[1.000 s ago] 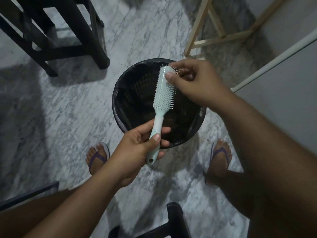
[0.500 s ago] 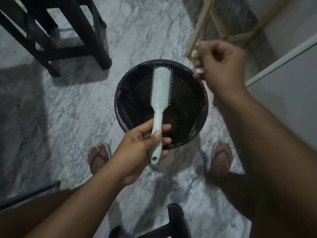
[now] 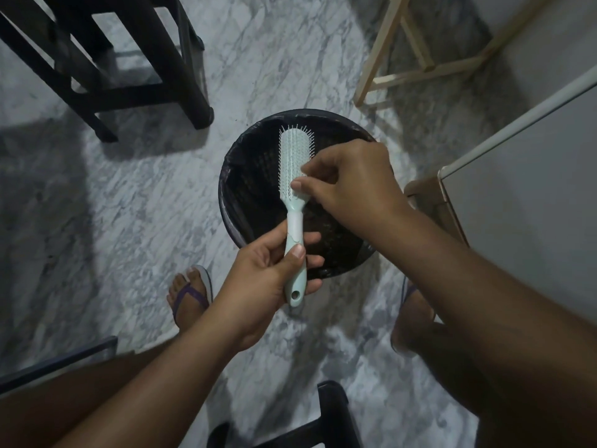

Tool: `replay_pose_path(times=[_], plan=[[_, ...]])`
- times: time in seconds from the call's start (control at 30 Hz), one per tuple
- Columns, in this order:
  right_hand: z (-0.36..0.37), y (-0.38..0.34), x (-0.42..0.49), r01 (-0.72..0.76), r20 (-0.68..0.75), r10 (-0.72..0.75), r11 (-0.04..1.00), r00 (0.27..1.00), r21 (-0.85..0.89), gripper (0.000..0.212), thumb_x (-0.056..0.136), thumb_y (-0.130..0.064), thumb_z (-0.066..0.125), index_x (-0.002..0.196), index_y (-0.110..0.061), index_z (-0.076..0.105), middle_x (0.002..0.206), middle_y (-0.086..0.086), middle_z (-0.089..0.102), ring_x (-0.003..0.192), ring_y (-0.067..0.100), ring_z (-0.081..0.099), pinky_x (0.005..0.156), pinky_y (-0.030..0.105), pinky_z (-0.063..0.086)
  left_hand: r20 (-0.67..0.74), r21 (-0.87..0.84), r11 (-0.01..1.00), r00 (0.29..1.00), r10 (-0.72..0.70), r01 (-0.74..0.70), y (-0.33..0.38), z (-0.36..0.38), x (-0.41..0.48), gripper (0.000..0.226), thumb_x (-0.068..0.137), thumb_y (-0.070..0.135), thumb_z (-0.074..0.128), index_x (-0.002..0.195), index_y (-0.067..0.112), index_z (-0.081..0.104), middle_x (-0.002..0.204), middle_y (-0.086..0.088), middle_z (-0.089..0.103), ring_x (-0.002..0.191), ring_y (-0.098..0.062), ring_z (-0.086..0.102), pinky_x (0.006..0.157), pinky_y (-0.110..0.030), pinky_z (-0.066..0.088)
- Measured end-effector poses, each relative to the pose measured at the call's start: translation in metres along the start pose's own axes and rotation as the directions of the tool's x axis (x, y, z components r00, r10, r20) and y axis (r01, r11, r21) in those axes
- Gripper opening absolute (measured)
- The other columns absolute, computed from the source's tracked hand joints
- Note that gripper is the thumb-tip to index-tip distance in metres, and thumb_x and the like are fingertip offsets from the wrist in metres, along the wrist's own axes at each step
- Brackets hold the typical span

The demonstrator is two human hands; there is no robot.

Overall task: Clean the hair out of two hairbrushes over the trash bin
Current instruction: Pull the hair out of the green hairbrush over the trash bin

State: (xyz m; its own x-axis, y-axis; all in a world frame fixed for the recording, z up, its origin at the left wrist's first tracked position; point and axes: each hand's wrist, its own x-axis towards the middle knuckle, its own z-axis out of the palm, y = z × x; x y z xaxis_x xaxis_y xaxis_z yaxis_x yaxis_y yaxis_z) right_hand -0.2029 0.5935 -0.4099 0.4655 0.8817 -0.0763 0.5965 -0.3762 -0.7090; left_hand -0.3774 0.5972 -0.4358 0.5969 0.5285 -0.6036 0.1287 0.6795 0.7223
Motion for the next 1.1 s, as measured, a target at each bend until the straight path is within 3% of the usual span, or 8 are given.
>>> replay_pose_path(times=[0.13,0.23,0.43,0.53,0.6,0.8,0.93,1.1], plan=[[-0.002,0.003,0.004,0.076,0.015,-0.075,0.996,0.997,-0.051,0.012,0.087,-0.025,0.075,0.088,-0.014,0.08,0.073,-0.003,0.072,0.066,0.007,0.065,0.064,0.016,0.05,0.007,0.015,1.0,1.0,-0.008,0.008,0.0,-0.001,0.001,0.041,0.099,0.006,0.052,0.135,0.023,0.058,0.121,-0.001,0.073,0.09,-0.014,0.071,0.072,-0.033,0.06],[-0.015,0.002,0.015,0.058,-0.117,-0.04,0.986,0.992,0.156,0.012,0.091,-0.019,0.069,0.084,-0.01,0.076,0.063,-0.004,0.067,0.056,0.011,0.066,0.061,0.024,0.055,0.021,-0.017,1.0,0.999,-0.025,0.026,0.001,-0.001,0.001,0.036,0.098,0.007,0.052,0.128,0.025,0.063,0.12,0.0,0.073,0.089,-0.013,0.07,0.071,-0.033,0.06],[-0.03,0.01,0.019,-0.036,-0.193,0.081,0.973,0.978,0.228,0.02,0.093,-0.032,0.066,0.095,-0.013,0.071,0.079,-0.003,0.073,0.067,0.01,0.07,0.073,0.041,0.062,0.044,0.023,1.0,0.999,-0.01,0.009,0.002,0.0,0.0,0.039,0.099,0.006,0.052,0.133,0.022,0.061,0.123,-0.001,0.072,0.089,-0.013,0.07,0.074,-0.034,0.06],[-0.011,0.003,0.003,-0.088,0.04,0.089,0.996,0.995,-0.008,0.089,0.067,-0.061,0.081,0.141,-0.023,0.048,0.136,0.004,0.055,0.123,0.016,0.057,0.102,0.026,0.047,0.043,0.059,0.998,0.999,0.014,-0.016,0.002,0.002,0.0,0.04,0.098,0.006,0.053,0.132,0.025,0.061,0.123,-0.004,0.071,0.087,-0.012,0.07,0.074,-0.034,0.061],[-0.004,-0.001,-0.001,-0.065,0.101,0.071,0.996,0.992,-0.067,0.11,0.061,-0.06,0.086,0.151,-0.023,0.033,0.15,0.002,0.043,0.138,0.016,0.042,0.104,0.017,0.028,0.048,0.099,0.994,0.998,0.031,-0.035,0.0,0.004,-0.002,0.041,0.098,0.007,0.054,0.135,0.025,0.059,0.124,-0.005,0.07,0.088,-0.013,0.07,0.076,-0.035,0.061],[-0.009,0.003,0.011,-0.122,-0.169,0.131,0.99,0.977,0.067,0.054,0.065,-0.042,0.086,0.106,-0.018,0.06,0.087,-0.014,0.059,0.078,0.006,0.059,0.06,0.007,0.04,0.066,0.175,0.982,0.996,0.064,-0.074,-0.004,0.009,-0.006,0.049,0.098,0.004,0.053,0.141,0.029,0.053,0.118,0.004,0.073,0.088,-0.012,0.069,0.079,-0.036,0.06],[-0.018,0.011,0.025,-0.121,-0.242,0.159,0.979,0.957,0.167,0.034,0.074,-0.043,0.081,0.084,-0.013,0.066,0.066,-0.002,0.064,0.054,0.01,0.056,0.049,0.014,0.04,0.112,0.162,0.984,0.992,0.052,-0.069,-0.002,0.011,-0.008,0.047,0.099,0.004,0.052,0.14,0.026,0.054,0.118,0.004,0.073,0.087,-0.012,0.068,0.076,-0.034,0.059],[-0.03,0.02,0.036,-0.181,-0.25,0.268,0.93,0.93,0.321,0.034,0.096,-0.034,0.063,0.074,-0.008,0.07,0.06,0.006,0.069,0.047,0.015,0.069,0.054,0.038,0.062,0.154,0.089,0.996,0.988,0.016,-0.03,-0.001,0.01,-0.01,0.044,0.097,0.004,0.053,0.137,0.023,0.057,0.12,0.001,0.072,0.087,-0.013,0.066,0.077,-0.037,0.059]])
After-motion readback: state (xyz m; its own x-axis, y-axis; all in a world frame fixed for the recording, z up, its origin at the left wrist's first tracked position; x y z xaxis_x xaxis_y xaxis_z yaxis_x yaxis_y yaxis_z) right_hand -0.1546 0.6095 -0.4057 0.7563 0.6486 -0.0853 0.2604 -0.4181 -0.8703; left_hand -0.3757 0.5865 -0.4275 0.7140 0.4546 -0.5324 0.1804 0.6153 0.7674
